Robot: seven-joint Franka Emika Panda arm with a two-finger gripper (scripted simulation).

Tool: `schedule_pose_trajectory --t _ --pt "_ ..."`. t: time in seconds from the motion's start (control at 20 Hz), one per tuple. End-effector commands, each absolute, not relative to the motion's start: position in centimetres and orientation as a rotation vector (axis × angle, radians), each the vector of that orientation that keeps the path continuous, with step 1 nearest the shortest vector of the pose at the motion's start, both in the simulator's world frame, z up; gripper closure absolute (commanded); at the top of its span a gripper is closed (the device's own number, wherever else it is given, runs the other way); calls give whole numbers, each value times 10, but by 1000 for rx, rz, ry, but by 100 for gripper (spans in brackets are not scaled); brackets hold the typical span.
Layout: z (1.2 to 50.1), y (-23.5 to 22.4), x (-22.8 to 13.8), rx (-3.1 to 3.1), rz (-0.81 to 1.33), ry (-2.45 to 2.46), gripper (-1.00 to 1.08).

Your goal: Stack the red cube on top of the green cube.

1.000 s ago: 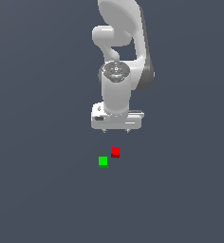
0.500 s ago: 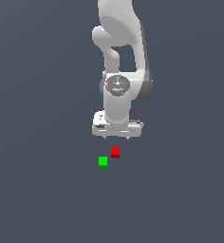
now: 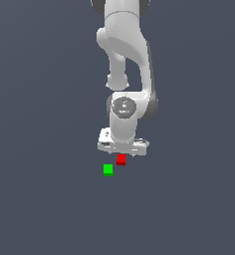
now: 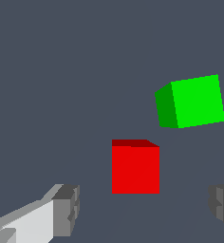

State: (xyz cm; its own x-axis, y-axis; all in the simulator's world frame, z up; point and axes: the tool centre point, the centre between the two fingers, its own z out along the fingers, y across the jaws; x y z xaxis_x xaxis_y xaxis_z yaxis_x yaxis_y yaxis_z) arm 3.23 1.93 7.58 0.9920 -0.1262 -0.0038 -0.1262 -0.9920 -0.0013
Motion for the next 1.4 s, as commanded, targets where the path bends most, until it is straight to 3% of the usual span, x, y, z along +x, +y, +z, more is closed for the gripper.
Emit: schedule_pose_trajectory --t 0.0,1.1,1.15,1.35 --pt "71 19 36 -3134 1 212 -92" --pt "20 19 37 -3134 0 216 -92" --pt "20 19 37 -3134 0 216 108" --pt "20 19 37 -3134 0 216 108"
